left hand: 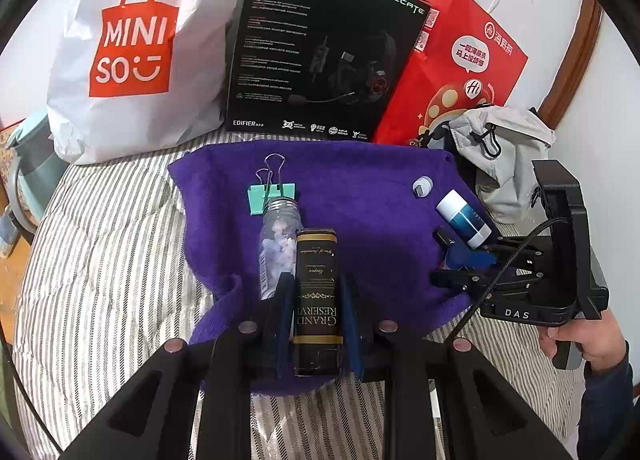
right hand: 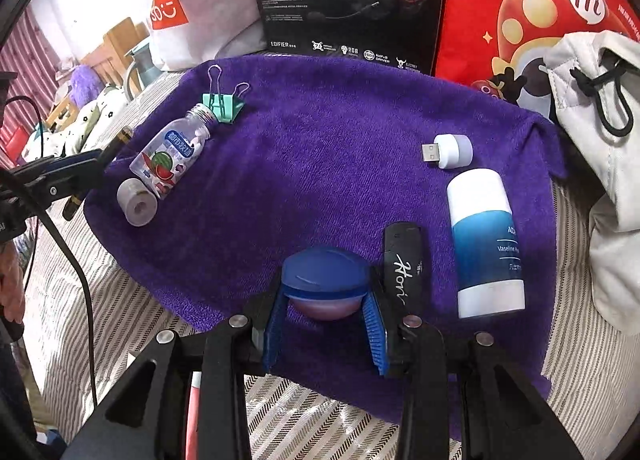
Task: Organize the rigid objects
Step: 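Set the blue-lidded jar beside the Horizon tube and the bottle beside the pill jar, open both tools, then grasp the white charger plug with the left tool while the right tool grasps the pink tube, then set the pink tube beside the ADMD bottle and the charger beside the Grand Reserve bottle, open both tools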
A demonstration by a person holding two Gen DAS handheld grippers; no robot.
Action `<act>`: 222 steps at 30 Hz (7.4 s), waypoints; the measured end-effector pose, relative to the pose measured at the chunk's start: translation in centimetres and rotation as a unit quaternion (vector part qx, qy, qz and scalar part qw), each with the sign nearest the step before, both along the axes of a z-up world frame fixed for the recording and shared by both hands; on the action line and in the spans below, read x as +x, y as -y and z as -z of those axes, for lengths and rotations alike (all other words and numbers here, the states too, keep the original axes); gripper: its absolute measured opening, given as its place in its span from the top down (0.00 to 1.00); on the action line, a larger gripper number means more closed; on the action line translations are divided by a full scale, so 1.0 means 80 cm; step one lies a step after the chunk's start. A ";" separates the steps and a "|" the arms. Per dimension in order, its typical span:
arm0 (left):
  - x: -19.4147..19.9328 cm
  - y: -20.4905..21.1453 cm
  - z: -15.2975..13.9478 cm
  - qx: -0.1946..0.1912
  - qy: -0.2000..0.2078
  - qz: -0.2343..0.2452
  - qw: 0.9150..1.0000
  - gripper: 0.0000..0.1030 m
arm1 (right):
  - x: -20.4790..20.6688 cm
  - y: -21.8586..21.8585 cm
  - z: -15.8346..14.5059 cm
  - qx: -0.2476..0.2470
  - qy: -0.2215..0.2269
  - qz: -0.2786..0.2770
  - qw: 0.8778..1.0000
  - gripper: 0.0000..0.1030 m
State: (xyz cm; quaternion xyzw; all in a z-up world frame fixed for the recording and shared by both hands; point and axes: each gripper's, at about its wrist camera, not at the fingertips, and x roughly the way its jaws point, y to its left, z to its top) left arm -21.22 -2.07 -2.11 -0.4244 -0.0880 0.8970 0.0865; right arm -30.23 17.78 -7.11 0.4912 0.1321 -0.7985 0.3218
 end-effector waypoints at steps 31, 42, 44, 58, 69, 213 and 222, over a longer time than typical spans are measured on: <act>-0.073 -0.061 0.042 -0.050 0.047 0.019 0.997 0.78 | 0.016 -0.053 -0.031 -0.043 0.014 0.031 0.999 0.43; -0.083 -0.082 0.049 -0.100 0.058 0.024 0.993 0.78 | 0.042 -0.083 -0.054 -0.055 -0.005 0.049 0.997 0.37; -0.084 -0.084 0.049 -0.108 0.057 0.026 0.992 0.78 | 0.046 -0.087 -0.054 -0.053 -0.008 0.053 0.997 0.37; -0.072 -0.100 0.050 -0.118 0.056 0.045 0.990 0.53 | 0.092 -0.140 -0.030 -0.055 0.023 0.095 0.994 0.37; -0.032 -0.105 0.009 -0.121 0.036 0.037 0.991 0.36 | 0.122 -0.185 -0.031 -0.077 0.027 0.135 0.987 0.37; -0.012 -0.004 0.010 -0.027 0.025 -0.027 0.999 0.71 | -0.054 0.006 -0.032 -0.051 -0.048 0.069 0.995 0.84; -0.022 -0.002 0.015 -0.021 0.028 -0.025 0.999 0.71 | -0.090 0.028 -0.011 0.003 -0.046 0.070 0.997 0.84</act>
